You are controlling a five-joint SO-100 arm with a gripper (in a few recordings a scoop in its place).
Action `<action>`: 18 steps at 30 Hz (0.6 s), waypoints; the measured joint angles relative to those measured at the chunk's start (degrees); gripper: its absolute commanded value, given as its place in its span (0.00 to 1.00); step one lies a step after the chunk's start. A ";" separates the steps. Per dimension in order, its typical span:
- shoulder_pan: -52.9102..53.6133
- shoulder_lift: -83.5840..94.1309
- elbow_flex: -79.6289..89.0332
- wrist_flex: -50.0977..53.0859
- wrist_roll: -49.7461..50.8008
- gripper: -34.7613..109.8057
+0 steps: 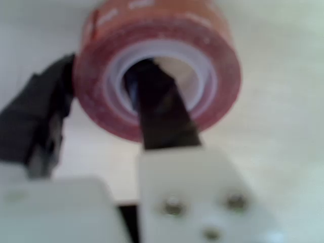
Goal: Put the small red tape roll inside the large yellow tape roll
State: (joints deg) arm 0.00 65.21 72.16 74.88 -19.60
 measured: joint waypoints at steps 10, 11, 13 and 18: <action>-7.82 -12.74 -44.12 19.25 2.90 0.24; -8.79 -14.77 -48.34 19.25 3.16 0.24; -10.63 -18.02 -57.57 18.46 3.60 0.24; -13.80 -24.96 -74.18 12.57 3.78 0.24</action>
State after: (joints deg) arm -13.80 40.25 -2.02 87.45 -15.82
